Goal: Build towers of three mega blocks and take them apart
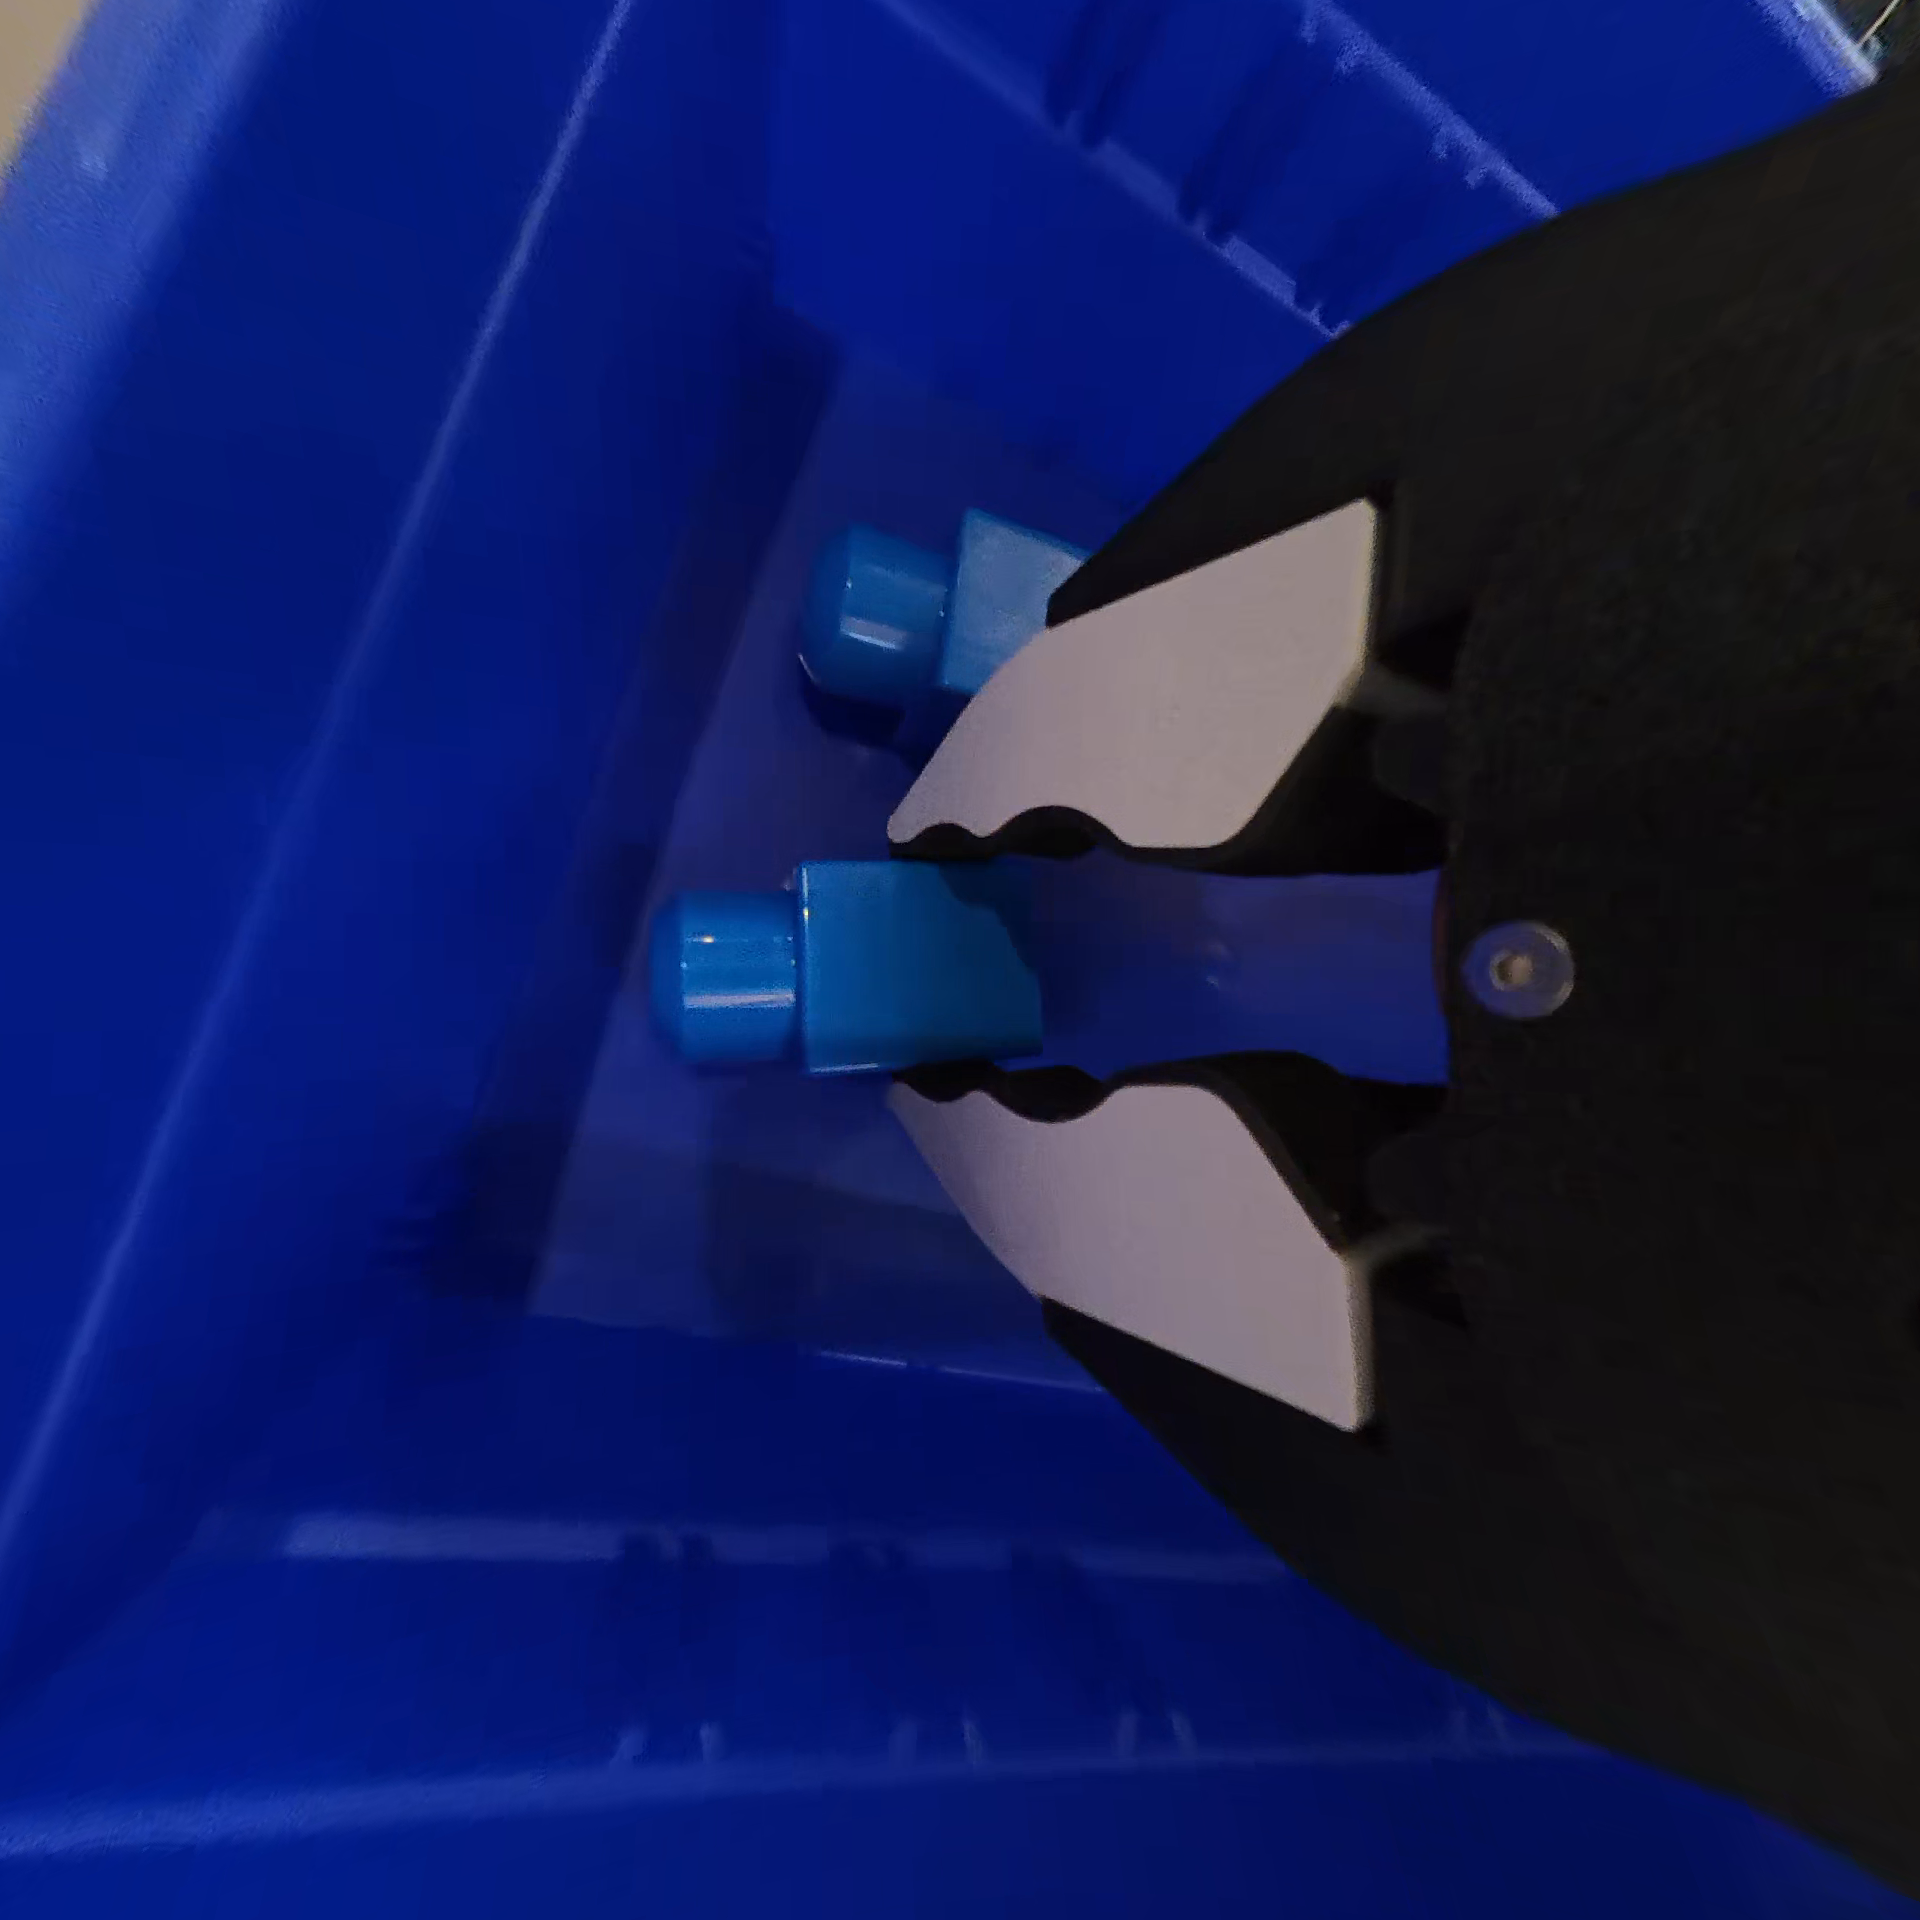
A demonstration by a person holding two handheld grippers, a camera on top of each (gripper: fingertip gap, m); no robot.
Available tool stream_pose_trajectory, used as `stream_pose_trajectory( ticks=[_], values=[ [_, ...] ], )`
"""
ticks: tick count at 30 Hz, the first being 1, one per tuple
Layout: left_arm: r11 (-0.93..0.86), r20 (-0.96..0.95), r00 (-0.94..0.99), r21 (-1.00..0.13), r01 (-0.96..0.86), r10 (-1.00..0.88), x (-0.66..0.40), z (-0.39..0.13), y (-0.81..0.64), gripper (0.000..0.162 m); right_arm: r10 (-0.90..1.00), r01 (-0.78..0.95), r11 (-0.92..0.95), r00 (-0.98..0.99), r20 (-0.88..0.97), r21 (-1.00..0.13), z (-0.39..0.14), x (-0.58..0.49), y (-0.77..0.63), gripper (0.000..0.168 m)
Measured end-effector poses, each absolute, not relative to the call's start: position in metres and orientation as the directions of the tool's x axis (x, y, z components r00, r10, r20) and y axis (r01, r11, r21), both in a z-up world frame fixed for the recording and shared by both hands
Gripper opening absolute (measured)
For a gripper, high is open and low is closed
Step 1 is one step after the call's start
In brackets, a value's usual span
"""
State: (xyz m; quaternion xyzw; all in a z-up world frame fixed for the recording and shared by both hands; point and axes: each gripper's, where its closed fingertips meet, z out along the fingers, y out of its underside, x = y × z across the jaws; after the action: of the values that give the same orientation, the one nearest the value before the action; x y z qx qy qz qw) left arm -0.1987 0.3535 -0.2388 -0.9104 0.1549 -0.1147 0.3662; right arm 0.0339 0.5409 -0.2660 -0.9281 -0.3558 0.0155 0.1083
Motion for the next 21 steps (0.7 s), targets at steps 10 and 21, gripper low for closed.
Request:
stream_pose_trajectory(
  ticks=[10,21],
  values=[
    [-0.702,0.082,0.927,-0.678,-0.216,-0.365,-0.206,-0.252,0.361,0.041,0.637,0.404,-0.450,0.770,0.031,-0.796,-0.139,0.043,0.469,0.056],
    [-0.708,0.068,0.940,-0.677,-0.203,-0.335,-0.205,-0.270,0.364,0.041,0.851,0.021,-0.423,0.354,-0.389,-0.906,-0.159,-0.031,0.203,0.049]
  ],
)
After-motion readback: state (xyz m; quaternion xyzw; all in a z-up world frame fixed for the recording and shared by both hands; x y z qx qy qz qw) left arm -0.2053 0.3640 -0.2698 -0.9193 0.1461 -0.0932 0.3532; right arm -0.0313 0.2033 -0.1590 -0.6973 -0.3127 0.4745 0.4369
